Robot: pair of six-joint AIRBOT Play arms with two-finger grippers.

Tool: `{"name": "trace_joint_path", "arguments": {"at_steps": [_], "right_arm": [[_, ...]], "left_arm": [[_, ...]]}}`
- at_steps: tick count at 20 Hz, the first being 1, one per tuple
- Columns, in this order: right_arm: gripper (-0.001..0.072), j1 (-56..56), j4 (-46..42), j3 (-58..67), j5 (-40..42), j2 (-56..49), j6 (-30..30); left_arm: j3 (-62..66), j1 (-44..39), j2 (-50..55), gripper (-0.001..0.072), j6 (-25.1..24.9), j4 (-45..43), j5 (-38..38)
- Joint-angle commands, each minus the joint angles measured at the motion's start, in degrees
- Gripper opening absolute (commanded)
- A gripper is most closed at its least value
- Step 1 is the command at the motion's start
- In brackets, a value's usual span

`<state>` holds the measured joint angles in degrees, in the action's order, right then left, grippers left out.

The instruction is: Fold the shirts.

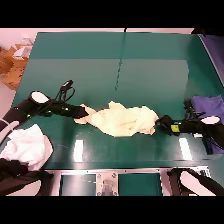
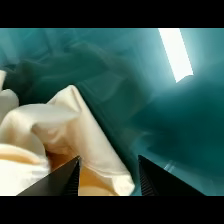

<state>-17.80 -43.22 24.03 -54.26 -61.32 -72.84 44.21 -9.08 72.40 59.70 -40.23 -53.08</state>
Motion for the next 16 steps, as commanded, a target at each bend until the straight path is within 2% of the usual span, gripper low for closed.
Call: {"name": "trace_joint_path", "arguments": {"at_steps": [1, 3, 4, 5, 6, 7, 10, 13, 16], "right_arm": [[0.0430, 6.56, 2.95, -0.11, 4.39, -2.67, 0.04], [0.0418, 8.00, 3.87, 0.04, 4.33, -4.90, 0.04], [0.0378, 8.68, 3.85, 0.04, 4.20, -5.97, 0.07], [0.0279, 9.29, 3.85, 0.04, 3.61, -6.58, 0.11], [0.0083, 9.79, 3.96, 0.13, 2.67, -6.49, 1.66], [0.0015, 9.73, 4.28, 0.96, 0.81, -6.45, 2.75], [0.0014, 6.47, 4.31, 10.34, -9.42, -4.44, 2.51], [0.0014, 0.31, 4.28, 27.78, -17.62, 3.17, -2.43], [0.0014, -7.15, 4.28, 48.89, -20.00, 10.69, -8.59]], "left_arm": [[-0.04, -0.04, 0.04, 0.0023, 0.28, 0.02, 0.15], [-0.04, -0.04, 0.04, 0.0024, 0.28, 0.04, 0.13], [-0.04, -0.04, 0.04, 0.0023, 0.31, 0.11, 0.11], [-0.04, -0.04, 0.04, 0.0023, 0.31, 0.44, 0.11], [0.04, -0.02, 0.02, 0.0023, 0.28, 1.11, -0.02], [0.83, 0.02, 0.04, 0.0023, 0.37, 1.42, -0.94], [10.27, 0.02, -1.31, 0.0022, 2.05, 0.68, -8.37], [27.36, 0.02, -4.39, 0.0022, 7.96, -10.08, -13.57], [47.41, 0.02, -6.51, 0.0023, 14.67, -20.90, -19.78]]}}
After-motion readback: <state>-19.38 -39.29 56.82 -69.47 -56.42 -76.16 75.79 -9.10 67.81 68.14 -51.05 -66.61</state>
